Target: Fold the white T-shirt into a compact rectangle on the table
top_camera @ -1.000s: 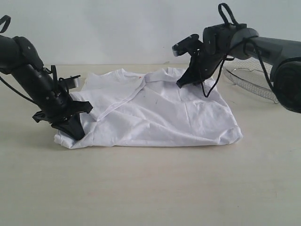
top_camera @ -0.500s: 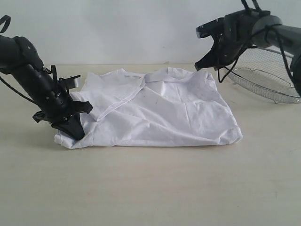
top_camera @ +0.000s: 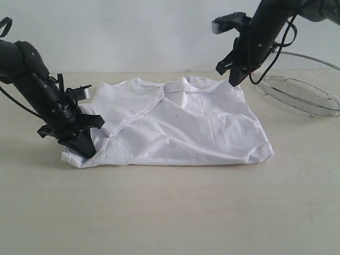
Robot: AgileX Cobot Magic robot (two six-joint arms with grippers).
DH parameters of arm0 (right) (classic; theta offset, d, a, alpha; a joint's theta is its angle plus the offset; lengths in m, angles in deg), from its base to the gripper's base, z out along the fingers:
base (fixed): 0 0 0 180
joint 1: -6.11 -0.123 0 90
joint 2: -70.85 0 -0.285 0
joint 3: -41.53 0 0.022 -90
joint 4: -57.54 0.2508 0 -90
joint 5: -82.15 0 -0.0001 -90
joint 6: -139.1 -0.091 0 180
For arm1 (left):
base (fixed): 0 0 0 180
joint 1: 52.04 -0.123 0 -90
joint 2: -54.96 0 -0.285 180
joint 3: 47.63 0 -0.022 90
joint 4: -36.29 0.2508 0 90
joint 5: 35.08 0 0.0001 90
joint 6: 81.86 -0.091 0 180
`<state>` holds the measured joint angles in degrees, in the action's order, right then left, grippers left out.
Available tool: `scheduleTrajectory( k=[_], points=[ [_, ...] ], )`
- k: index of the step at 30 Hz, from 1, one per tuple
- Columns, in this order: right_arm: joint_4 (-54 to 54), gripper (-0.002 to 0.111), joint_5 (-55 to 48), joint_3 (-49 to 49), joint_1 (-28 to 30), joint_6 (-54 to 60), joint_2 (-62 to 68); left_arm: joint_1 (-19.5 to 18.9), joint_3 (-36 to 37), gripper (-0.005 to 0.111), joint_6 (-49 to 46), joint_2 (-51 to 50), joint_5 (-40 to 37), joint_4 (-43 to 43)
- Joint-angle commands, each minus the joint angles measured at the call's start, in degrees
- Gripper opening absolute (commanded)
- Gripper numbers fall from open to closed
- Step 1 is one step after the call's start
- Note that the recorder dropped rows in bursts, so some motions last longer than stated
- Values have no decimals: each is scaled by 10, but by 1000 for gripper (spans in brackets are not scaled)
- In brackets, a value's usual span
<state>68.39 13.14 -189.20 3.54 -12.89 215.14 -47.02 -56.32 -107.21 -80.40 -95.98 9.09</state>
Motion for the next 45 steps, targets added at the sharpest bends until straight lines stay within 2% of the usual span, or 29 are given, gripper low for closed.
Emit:
scheduleTrajectory(
  k=[1, 7, 15, 24, 30, 42, 45],
  points=[
    [56, 0, -9, 2, 0, 6, 20, 3, 6, 5, -8, -11, 3, 11],
    [46, 0, -9, 29, -27, 6, 21, 3, 6, 5, -10, -11, 3, 18],
    [-7, 0, -9, 100, -52, -64, 21, 3, 6, 5, -12, -11, -7, 28],
    [-43, 0, -9, 219, -54, -94, 18, 3, 29, 5, -35, -11, 4, 30],
    [-43, 0, -9, 326, -54, -96, -22, 3, 100, 5, -51, -4, 21, 11],
    [-14, 0, -9, 490, -54, -127, -125, 3, 314, 5, -65, 81, 141, -37],
    [-11, 0, 18, 540, -54, -125, -132, 3, 372, 5, -91, 102, 180, -65]
  ],
)
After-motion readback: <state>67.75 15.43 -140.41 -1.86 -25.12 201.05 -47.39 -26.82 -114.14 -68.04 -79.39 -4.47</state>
